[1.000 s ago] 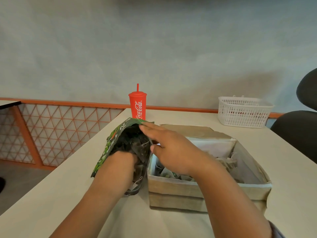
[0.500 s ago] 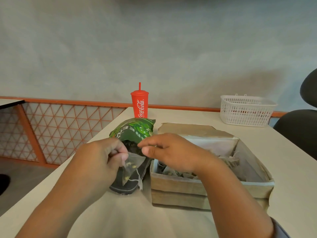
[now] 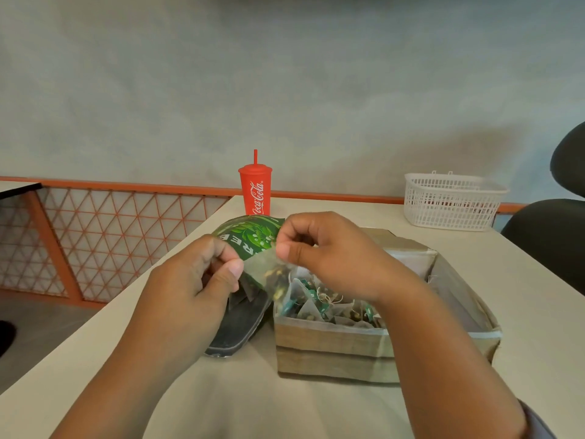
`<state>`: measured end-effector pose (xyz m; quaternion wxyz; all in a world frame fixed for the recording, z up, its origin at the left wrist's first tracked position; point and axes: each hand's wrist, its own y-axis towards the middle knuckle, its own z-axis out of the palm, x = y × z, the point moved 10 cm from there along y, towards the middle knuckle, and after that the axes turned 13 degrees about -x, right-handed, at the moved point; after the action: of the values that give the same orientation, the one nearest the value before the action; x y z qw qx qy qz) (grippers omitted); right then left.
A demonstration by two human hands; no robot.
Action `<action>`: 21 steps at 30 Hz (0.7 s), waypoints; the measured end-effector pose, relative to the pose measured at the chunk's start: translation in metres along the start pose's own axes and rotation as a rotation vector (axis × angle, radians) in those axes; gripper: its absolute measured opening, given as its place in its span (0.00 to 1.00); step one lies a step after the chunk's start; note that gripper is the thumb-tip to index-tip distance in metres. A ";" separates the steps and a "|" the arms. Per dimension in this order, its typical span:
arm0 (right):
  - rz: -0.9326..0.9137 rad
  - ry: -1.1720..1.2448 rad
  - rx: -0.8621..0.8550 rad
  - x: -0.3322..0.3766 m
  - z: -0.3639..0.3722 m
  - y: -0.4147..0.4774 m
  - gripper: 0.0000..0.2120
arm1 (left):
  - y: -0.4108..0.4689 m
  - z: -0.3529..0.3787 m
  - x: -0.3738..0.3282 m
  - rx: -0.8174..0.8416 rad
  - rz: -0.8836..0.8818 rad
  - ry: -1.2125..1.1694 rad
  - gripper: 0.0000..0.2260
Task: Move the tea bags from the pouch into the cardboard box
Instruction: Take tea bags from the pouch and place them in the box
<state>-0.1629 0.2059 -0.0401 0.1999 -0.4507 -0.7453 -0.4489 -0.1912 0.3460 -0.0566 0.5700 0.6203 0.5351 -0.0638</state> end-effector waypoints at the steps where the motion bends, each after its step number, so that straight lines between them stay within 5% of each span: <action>1: 0.005 -0.017 -0.031 -0.001 -0.007 0.001 0.11 | 0.000 -0.001 0.002 -0.020 0.002 0.017 0.08; 8: 0.069 -0.155 -0.259 -0.022 -0.068 -0.001 0.06 | 0.002 0.003 0.020 -0.019 0.135 0.384 0.02; 11: 0.094 -0.182 -0.318 -0.029 -0.093 -0.005 0.07 | 0.001 0.014 0.035 0.059 0.159 0.478 0.08; 21: 0.310 -0.493 -0.158 -0.087 -0.125 -0.025 0.08 | 0.009 0.027 0.034 0.077 0.217 0.467 0.20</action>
<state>-0.1524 0.0526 -0.0490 0.0436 -0.6688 -0.6562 -0.3468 -0.1556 0.3469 -0.0838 0.4106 0.6933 0.5795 0.1223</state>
